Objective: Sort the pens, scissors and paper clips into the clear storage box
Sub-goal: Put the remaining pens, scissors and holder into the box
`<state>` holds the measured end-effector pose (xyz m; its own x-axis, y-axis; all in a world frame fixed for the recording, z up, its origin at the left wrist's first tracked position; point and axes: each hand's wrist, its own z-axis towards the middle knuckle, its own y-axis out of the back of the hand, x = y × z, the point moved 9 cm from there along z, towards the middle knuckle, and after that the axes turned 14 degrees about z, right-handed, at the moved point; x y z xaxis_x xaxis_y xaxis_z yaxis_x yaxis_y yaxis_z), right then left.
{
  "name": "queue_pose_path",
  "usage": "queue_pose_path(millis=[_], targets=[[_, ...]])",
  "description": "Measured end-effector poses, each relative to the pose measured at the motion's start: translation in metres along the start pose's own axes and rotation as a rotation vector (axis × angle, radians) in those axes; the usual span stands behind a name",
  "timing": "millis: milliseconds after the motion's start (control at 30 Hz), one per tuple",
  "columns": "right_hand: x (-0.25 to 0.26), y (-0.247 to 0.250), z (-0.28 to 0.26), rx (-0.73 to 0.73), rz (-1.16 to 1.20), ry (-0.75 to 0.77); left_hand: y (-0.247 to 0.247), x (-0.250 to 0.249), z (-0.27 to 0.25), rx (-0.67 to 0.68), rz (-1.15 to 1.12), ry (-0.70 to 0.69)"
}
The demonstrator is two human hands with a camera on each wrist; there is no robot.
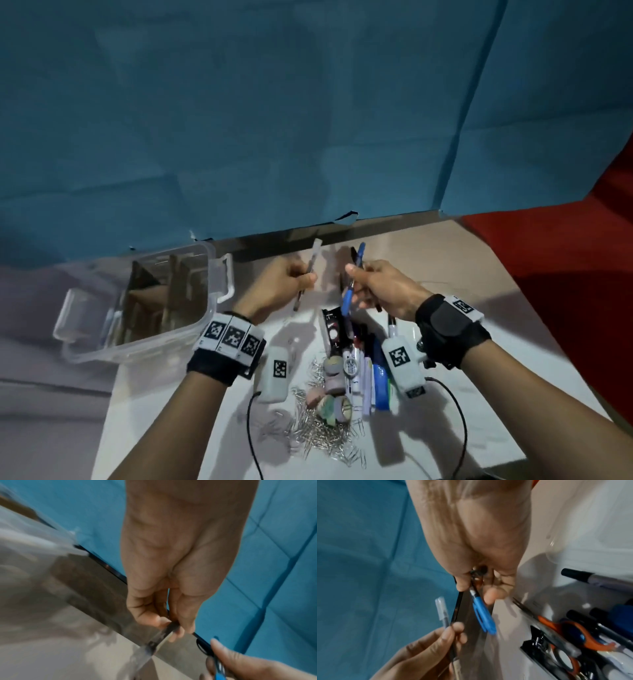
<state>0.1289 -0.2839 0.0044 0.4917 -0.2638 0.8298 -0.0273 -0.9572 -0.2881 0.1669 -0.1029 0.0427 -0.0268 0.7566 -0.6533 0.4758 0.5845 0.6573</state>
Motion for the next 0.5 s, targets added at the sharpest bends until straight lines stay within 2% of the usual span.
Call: queue_pose_path(millis=[100,167,233,333,367,500], targets=[[-0.009,-0.027,0.005,0.026,-0.279,0.012,0.02,0.036,-0.028,-0.058,-0.229,0.077],[-0.009,-0.035,0.004,0.024,-0.344,0.031,0.013,0.043,-0.037,-0.076,-0.302,0.107],[-0.007,-0.033,-0.002,-0.011,-0.334,0.033,-0.012,0.033,-0.034,-0.037,-0.242,0.081],[-0.006,0.003,-0.011,-0.188,-0.37,0.06,-0.057,0.013,-0.007,0.062,-0.043,0.038],[-0.01,0.02,-0.017,-0.241,-0.374,0.055,-0.068,0.008,0.005,0.072,0.019,0.049],[-0.029,0.06,-0.038,-0.276,-0.302,0.003,-0.082,0.008,0.052,0.035,0.251,0.115]])
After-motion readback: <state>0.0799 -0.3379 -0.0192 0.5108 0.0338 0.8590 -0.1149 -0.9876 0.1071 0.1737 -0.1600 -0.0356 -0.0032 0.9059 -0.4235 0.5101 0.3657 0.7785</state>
